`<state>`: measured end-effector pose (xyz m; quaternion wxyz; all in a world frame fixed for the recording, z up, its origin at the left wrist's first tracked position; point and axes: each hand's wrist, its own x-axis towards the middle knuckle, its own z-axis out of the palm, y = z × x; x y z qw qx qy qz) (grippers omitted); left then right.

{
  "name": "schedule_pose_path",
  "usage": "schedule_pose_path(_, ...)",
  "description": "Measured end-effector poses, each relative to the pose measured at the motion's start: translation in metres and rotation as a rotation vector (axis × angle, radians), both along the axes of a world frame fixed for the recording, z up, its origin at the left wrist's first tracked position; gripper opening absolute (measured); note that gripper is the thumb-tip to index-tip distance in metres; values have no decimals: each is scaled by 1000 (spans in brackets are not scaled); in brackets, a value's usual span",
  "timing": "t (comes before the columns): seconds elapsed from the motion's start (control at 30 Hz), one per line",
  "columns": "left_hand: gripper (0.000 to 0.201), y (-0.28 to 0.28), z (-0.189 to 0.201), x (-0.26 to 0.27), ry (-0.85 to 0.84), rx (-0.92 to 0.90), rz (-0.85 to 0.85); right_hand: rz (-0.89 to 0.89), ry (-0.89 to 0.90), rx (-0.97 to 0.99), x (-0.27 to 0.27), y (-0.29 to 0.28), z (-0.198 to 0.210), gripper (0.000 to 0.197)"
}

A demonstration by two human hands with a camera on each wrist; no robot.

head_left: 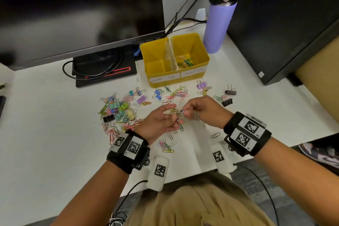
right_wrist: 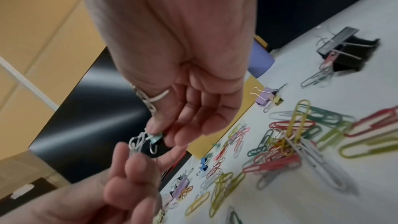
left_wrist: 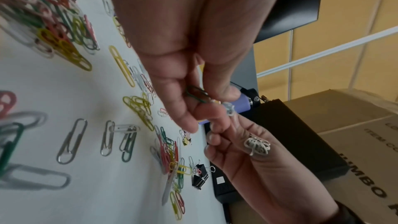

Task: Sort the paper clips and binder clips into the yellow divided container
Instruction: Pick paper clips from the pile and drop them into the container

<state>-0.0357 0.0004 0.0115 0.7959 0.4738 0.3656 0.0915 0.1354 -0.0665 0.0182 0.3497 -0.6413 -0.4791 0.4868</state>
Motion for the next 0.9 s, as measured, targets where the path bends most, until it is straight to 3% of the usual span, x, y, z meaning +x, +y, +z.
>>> schedule_pose_path(0.17,27,0,-1,3,-16,45,-26,-139,92,-26,14,-5,2,7)
schedule_pose_path(0.3,25,1,-2,3,10,127,-53,-206,96,-35,26,-8,3,18)
schedule_pose_path(0.4,20,-1,-2,12,92,232,-82,-201,81,-42,24,-10,4,6)
schedule_pose_path(0.47,17,-5,-2,21,137,334,-80,-211,105,-44,20,-11,1,13)
schedule_pose_path(0.6,11,-10,-5,33,156,493,-30,-240,195,-36,15,-14,-3,6)
schedule_pose_path(0.67,7,-10,-6,34,166,518,-13,-258,221,-32,15,-14,-4,7)
schedule_pose_path(0.77,21,-11,-4,35,181,485,-60,-299,253,-26,13,-15,-5,8)
schedule_pose_path(0.9,24,-13,-3,34,167,432,-124,-363,220,8,12,-16,-5,7)
